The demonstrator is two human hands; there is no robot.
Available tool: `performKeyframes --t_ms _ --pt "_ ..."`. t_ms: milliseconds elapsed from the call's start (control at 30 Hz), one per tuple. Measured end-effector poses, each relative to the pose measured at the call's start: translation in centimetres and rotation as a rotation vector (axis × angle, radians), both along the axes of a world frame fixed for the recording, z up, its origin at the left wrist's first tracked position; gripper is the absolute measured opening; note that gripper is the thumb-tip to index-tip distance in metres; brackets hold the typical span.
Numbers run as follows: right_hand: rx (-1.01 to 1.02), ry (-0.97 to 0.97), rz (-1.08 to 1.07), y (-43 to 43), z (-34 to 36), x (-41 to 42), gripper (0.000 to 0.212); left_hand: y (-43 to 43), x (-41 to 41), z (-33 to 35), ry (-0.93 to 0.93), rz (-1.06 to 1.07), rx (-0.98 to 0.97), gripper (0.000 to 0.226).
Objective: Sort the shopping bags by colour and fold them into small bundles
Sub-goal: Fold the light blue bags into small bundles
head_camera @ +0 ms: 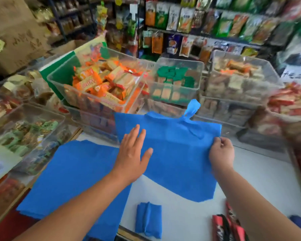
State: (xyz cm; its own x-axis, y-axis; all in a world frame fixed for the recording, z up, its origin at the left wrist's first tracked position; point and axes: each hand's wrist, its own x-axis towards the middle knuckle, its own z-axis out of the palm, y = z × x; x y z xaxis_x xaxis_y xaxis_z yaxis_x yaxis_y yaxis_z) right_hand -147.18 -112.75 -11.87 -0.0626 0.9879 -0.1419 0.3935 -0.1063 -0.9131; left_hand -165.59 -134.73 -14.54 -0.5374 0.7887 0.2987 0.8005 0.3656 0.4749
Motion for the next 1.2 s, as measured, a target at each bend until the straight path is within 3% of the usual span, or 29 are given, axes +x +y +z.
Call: performKeyframes --t_ms 167,267,333,500,567,633,700,767,833,933,1100,1200 --pt "-0.156 -0.006 -0.158 4.7 -4.9 1.7 0.011 2.9 1.1 -4.6 -0.188 -0.174 -0.273 0.086" --pt "-0.164 -0.047 -0.144 5.0 -7.0 2.0 0.036 3.7 1.1 -7.0 -0.152 -0.21 -0.484 0.082" --pt "-0.033 -0.244 -0.048 3.9 -8.6 2.7 0.053 3.7 1.7 -8.6 -0.106 -0.19 -0.577 0.077" --pt "0.276 -0.514 0.331 -2.3 -13.7 4.2 0.048 3.7 1.3 -12.5 0.114 -0.172 -0.521 0.076" --pt "0.166 -0.599 0.542 -4.1 -15.6 4.4 0.048 3.6 0.7 -13.8 0.065 -0.144 -0.542 0.068" --pt "-0.107 -0.666 0.698 -5.4 -17.4 4.7 0.057 3.1 0.2 -15.1 0.0 -0.111 -0.58 0.053" --pt "-0.17 -0.713 0.757 -5.9 -19.6 4.8 0.084 2.0 -0.5 -16.7 -0.023 -0.119 -0.627 0.042" --pt "-0.192 -0.836 0.853 -5.8 -21.0 4.4 0.075 0.5 -1.6 -18.5 -0.047 -0.139 -0.61 0.038" --pt "-0.199 -0.94 0.892 -5.0 -21.7 3.9 0.061 -1.0 -2.8 -20.3 -0.069 -0.209 -0.543 0.043" --pt "-0.175 -1.004 0.878 -4.1 -22.2 3.3 0.064 -2.8 -4.1 -22.3 -0.094 -0.397 -0.486 0.051" --pt "-0.17 -0.994 0.847 -3.2 -22.9 2.9 0.068 -2.4 -5.3 -23.2 -0.194 -0.526 -0.487 0.075" --pt "-0.177 -0.913 0.851 -3.0 -22.9 3.2 0.07 -2.0 -5.9 -23.4 -0.205 -0.542 -0.465 0.072"
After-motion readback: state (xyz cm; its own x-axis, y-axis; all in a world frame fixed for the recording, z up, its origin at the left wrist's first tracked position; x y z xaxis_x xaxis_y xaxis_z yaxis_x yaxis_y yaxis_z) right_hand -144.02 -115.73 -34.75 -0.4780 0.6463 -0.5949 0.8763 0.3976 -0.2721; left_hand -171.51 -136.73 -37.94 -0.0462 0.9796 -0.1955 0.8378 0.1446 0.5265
